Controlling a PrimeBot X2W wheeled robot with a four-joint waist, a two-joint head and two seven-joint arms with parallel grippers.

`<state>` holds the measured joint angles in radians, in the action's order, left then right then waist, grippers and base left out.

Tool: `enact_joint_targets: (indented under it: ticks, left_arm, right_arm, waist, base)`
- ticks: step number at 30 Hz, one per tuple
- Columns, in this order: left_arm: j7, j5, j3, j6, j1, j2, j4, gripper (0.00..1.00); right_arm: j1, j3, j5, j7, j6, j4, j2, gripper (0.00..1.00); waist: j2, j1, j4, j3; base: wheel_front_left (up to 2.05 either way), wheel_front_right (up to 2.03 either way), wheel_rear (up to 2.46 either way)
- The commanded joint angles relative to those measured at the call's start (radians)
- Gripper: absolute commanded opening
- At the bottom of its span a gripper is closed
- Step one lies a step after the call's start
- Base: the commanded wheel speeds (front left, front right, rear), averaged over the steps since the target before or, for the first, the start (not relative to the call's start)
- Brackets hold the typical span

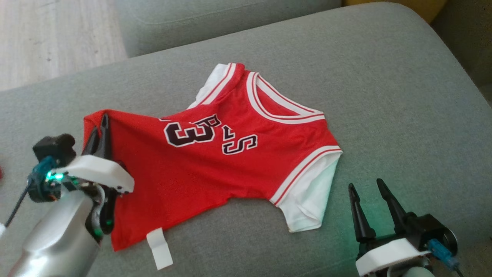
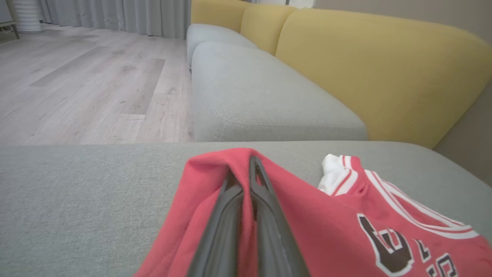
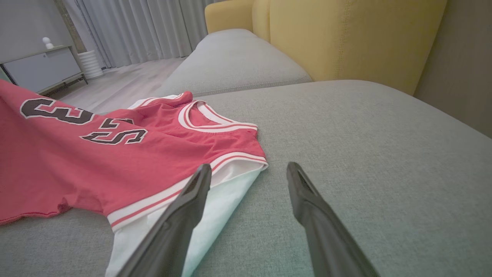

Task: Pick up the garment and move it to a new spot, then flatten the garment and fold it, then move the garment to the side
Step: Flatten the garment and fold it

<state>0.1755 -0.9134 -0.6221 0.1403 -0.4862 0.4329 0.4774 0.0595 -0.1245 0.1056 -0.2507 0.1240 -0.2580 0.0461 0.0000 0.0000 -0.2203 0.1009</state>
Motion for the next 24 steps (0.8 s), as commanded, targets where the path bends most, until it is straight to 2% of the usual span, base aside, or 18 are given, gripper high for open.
enact_joint_targets:
  ticks: [1, 3, 4, 5, 6, 12, 15, 18, 21, 24]
  left_arm:
    - [-0.004, 0.012, 0.031, -0.008, -0.068, 0.030, 0.016, 0.03]
    - [-0.008, 0.017, 0.027, -0.009, -0.092, 0.025, 0.081, 0.15]
    - [-0.012, 0.020, 0.024, -0.007, -0.101, 0.024, 0.113, 0.30]
    - [-0.018, 0.019, 0.022, -0.009, -0.107, 0.021, 0.141, 0.75]
    - [-0.021, 0.013, 0.026, -0.011, -0.112, 0.018, 0.163, 1.00]
    - [-0.012, 0.001, 0.032, -0.021, -0.107, 0.018, 0.228, 1.00]
    - [-0.005, 0.002, 0.037, -0.009, -0.091, 0.036, 0.223, 1.00]
    - [0.021, -0.006, 0.043, -0.016, -0.070, 0.027, 0.157, 1.00]
    - [0.014, -0.017, 0.020, -0.056, -0.051, -0.003, 0.048, 1.00]
    - [0.006, -0.001, -0.016, -0.062, -0.047, -0.033, -0.054, 1.00]
  right_arm:
    - [-0.036, -0.025, 0.001, -0.011, 0.007, 0.027, 0.004, 1.00]
    - [-0.038, -0.023, 0.002, -0.011, 0.007, 0.027, 0.004, 1.00]
    - [-0.038, -0.022, 0.002, -0.011, 0.007, 0.027, 0.004, 1.00]
    - [-0.039, -0.023, 0.002, -0.011, 0.007, 0.027, 0.004, 1.00]
    - [-0.039, -0.023, 0.002, -0.011, 0.007, 0.027, 0.004, 1.00]
    - [-0.029, -0.005, -0.001, -0.011, 0.007, 0.034, 0.004, 1.00]
    - [-0.023, -0.003, -0.001, -0.011, 0.007, 0.037, 0.004, 1.00]
    - [-0.017, 0.004, -0.001, -0.011, 0.007, 0.042, 0.004, 1.00]
    - [-0.021, 0.009, 0.000, -0.011, 0.007, 0.051, 0.004, 1.00]
    - [-0.030, 0.007, 0.001, -0.011, 0.007, 0.060, 0.004, 1.00]
  waist:
    - [0.0000, 0.0000, -0.010, 0.006]
    - [0.0000, 0.0000, -0.014, 0.008]
    - [0.0000, 0.0000, -0.015, 0.008]
    - [0.0000, 0.0000, -0.017, 0.008]
    - [0.0000, 0.0000, -0.018, 0.007]
    - [0.0000, 0.0000, -0.004, -0.008]
    - [0.0000, 0.0000, 0.004, -0.018]
    - [0.0000, 0.0000, 0.014, -0.021]
    - [0.0000, 0.0000, 0.022, -0.004]
    - [0.0000, 0.0000, 0.024, 0.019]
  base:
    - [0.00, 0.00, 0.00]
    - [0.00, 0.00, 0.00]
    - [0.00, 0.00, 0.00]
    - [0.00, 0.00, 0.00]
    - [0.00, 0.00, 0.00]
    - [0.00, 0.00, 0.00]
    - [0.00, 0.00, 0.00]
    - [0.00, 0.00, 0.00]
    - [0.00, 0.00, 0.00]
    - [0.00, 0.00, 0.00]
